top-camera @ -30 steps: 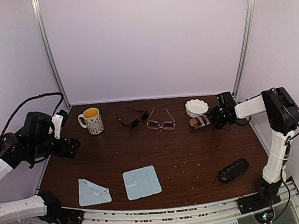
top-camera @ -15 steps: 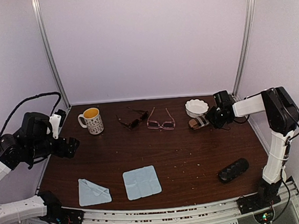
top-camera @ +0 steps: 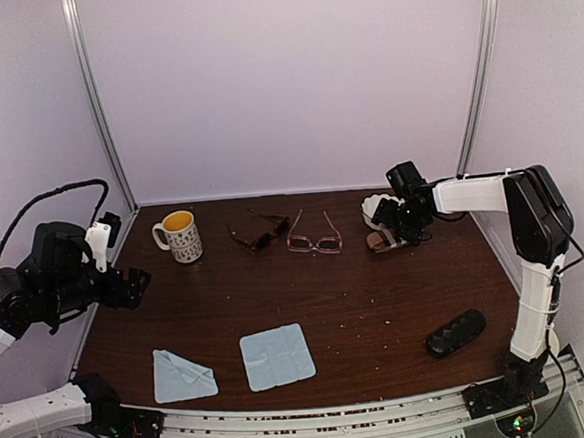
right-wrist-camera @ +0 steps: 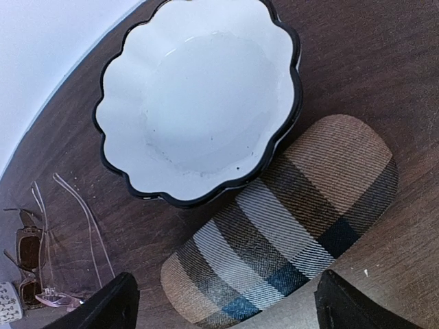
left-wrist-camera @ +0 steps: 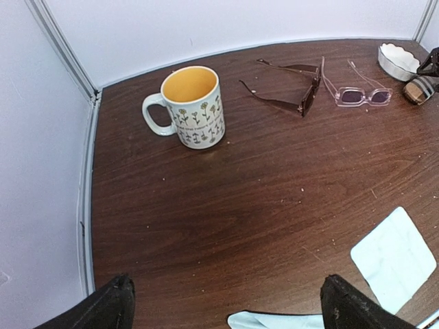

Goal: Organize the sunglasses
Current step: Move the sunglasses case to the center of the board.

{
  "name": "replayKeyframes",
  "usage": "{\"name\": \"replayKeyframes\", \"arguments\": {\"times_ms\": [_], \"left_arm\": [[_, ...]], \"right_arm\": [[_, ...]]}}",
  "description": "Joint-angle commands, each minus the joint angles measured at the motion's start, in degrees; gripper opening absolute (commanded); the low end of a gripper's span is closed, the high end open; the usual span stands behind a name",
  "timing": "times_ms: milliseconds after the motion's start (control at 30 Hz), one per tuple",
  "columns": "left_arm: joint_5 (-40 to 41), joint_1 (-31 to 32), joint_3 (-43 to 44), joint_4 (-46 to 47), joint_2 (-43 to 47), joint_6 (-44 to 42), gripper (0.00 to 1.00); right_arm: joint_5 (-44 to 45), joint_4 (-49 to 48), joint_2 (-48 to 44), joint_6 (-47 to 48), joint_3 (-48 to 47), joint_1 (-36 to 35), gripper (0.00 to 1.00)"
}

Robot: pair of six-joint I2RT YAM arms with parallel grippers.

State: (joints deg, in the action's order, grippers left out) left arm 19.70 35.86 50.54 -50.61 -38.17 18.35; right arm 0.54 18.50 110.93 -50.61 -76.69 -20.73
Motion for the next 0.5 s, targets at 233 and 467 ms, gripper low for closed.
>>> {"name": "replayKeyframes", "arguments": {"times_ms": [233,467], "left_arm": [[-1.01,0.27,-0.80,2.95,0.82,-0.51,0.98],[-1.66,0.28,-0.95,3.19,0.94,-0.77,0.98]], "right_arm": [[8.99,11.98,5.45,1.40,-7.61,-2.09,1.00],[11.29,16.65,9.69,1.37,-12.88,-2.82,1.00]]}}
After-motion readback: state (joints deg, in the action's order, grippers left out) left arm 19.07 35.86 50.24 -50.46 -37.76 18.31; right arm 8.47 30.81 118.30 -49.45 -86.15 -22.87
